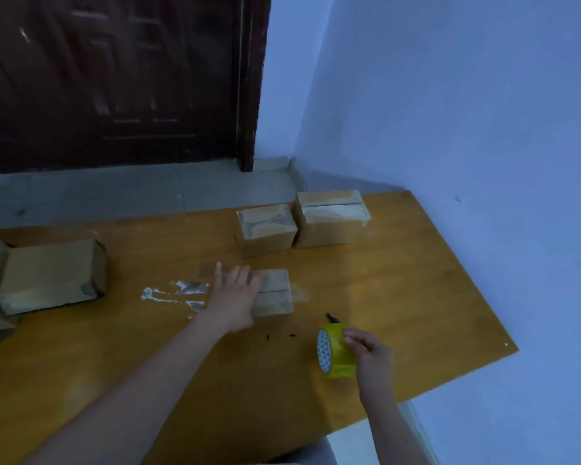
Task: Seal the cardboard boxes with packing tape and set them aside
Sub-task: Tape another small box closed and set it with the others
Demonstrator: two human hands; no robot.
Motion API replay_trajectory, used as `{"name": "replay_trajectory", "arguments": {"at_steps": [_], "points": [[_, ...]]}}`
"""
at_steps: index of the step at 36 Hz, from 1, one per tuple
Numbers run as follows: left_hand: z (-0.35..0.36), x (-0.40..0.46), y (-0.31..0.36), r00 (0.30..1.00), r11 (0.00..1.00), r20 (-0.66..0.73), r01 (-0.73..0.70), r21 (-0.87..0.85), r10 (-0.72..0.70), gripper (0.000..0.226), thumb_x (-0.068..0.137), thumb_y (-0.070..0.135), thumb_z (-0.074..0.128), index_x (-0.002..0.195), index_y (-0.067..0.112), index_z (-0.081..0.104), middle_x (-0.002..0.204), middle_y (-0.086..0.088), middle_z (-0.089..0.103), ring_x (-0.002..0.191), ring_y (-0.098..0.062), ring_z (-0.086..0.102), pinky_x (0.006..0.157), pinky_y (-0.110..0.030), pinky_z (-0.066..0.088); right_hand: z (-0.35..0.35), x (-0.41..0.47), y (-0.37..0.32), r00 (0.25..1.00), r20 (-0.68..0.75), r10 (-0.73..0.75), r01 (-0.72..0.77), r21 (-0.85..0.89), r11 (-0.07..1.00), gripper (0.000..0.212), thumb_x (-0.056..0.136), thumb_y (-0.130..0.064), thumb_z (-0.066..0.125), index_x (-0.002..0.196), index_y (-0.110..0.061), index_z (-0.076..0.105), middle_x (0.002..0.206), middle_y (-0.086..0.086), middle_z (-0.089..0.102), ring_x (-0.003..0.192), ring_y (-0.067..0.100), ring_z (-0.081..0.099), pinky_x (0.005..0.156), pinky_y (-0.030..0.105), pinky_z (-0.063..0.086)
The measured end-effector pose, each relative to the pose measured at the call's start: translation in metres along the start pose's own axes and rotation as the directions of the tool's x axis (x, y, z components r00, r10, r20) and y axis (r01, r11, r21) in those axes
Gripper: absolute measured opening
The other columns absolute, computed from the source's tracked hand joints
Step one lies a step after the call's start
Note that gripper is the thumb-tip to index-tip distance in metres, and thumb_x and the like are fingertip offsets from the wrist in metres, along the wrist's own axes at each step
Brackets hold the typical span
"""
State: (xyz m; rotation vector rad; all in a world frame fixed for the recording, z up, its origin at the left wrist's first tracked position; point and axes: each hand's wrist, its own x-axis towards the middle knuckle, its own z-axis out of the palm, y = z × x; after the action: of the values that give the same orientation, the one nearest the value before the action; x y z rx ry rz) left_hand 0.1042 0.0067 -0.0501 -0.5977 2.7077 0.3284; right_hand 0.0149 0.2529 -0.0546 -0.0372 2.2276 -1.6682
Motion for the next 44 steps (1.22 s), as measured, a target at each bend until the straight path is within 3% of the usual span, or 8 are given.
{"name": "replay_trajectory", "arguments": {"at_steps": [5,10,17,24,29,36,38,44], "points": [[-0.005,-0.002,-0.008,0.977,0.977,0.005,-0.214,0.007,0.214,0.096,0.082,0.052,0.064,0.152,0.024,0.004,0.158,-0.002,-0.016,0.145,-0.023,-0.018,0.113,-0.048,-0.019,0.001,-0.001,0.008,0.999,-0.003,0.04,-0.04,0.023,0.999,0.022,0.08,0.006,0.065,0.075,-0.013,0.073,0.084,-0.009,0.072,0.086,0.002,0.063,0.073,0.017,0.044],[0.002,-0.001,0.014,0.885,0.886,-0.067,-0.455,0.09,0.461,0.056,0.094,0.049,0.046,0.142,0.022,0.039,0.159,-0.001,0.006,0.144,-0.02,-0.006,0.114,-0.034,-0.01,0.002,0.0,0.016,0.998,0.018,0.064,-0.065,0.041,0.997,0.018,0.08,0.006,0.066,0.075,-0.01,0.073,0.086,-0.007,0.073,0.089,0.006,0.064,0.078,0.022,0.046],[0.017,0.014,0.022,0.835,0.834,-0.16,-0.473,0.282,0.527,0.048,0.086,0.052,0.035,0.098,0.022,0.07,0.118,0.001,0.063,0.114,-0.025,0.044,0.102,-0.042,0.029,0.002,0.001,0.022,0.996,0.049,0.076,-0.08,0.078,0.994,0.02,0.081,0.005,0.066,0.075,-0.012,0.073,0.09,-0.002,0.072,0.088,0.006,0.065,0.076,0.018,0.046],[0.019,0.027,0.028,0.78,0.742,-0.101,-0.534,0.405,0.617,0.039,0.084,0.04,0.04,0.072,0.019,0.07,0.086,0.004,0.069,0.125,-0.023,0.052,0.113,-0.057,0.013,0.004,0.002,0.026,0.992,0.075,0.099,-0.107,0.108,0.988,0.02,0.081,0.007,0.065,0.075,-0.01,0.074,0.089,-0.004,0.073,0.088,0.005,0.066,0.074,0.012,0.048],[0.019,0.042,0.029,0.735,0.675,-0.068,-0.578,0.458,0.675,0.045,0.08,0.043,0.038,0.064,0.019,0.072,0.073,0.002,0.069,0.104,-0.02,0.064,0.11,-0.045,0.021,0.008,0.004,0.022,0.99,0.109,0.092,-0.105,0.122,0.987,0.016,0.081,0.008,0.064,0.079,-0.005,0.073,0.09,0.001,0.073,0.087,0.005,0.066,0.073,0.009,0.047],[0.036,0.041,0.048,0.856,0.811,-0.182,-0.361,0.461,0.484,0.039,0.078,0.037,0.048,0.056,0.014,0.071,0.057,0.002,0.061,0.071,-0.021,0.059,0.1,-0.042,0.03,0.013,0.009,0.011,0.99,0.112,0.08,-0.096,0.139,0.986,0.016,0.08,0.01,0.064,0.079,-0.004,0.073,0.087,-0.002,0.073,0.086,0.003,0.066,0.073,0.008,0.047],[0.03,0.036,0.058,0.897,0.848,-0.181,-0.293,0.441,0.403,0.03,0.077,0.039,0.062,0.061,0.016,0.073,0.063,0.003,0.065,0.078,-0.019,0.061,0.104,-0.043,0.025,0.012,0.01,0.005,0.991,0.113,0.067,-0.082,0.137,0.987,0.016,0.08,0.01,0.064,0.078,-0.004,0.073,0.089,-0.001,0.073,0.086,0.002,0.066,0.071,0.008,0.047],[0.027,0.028,0.058,0.931,0.96,-0.237,-0.278,0.036,0.278,0.049,0.096,0.036,0.027,0.128,0.018,0.06,0.125,-0.003,0.063,0.14,-0.02,0.032,0.114,-0.043,-0.018,0.007,0.015,-0.027,0.984,0.174,-0.046,0.029,0.1,0.995,0.021,0.079,0.01,0.064,0.072,-0.008,0.071,0.089,0.002,0.073,0.089,0.005,0.067,0.073,0.011,0.047]]}}
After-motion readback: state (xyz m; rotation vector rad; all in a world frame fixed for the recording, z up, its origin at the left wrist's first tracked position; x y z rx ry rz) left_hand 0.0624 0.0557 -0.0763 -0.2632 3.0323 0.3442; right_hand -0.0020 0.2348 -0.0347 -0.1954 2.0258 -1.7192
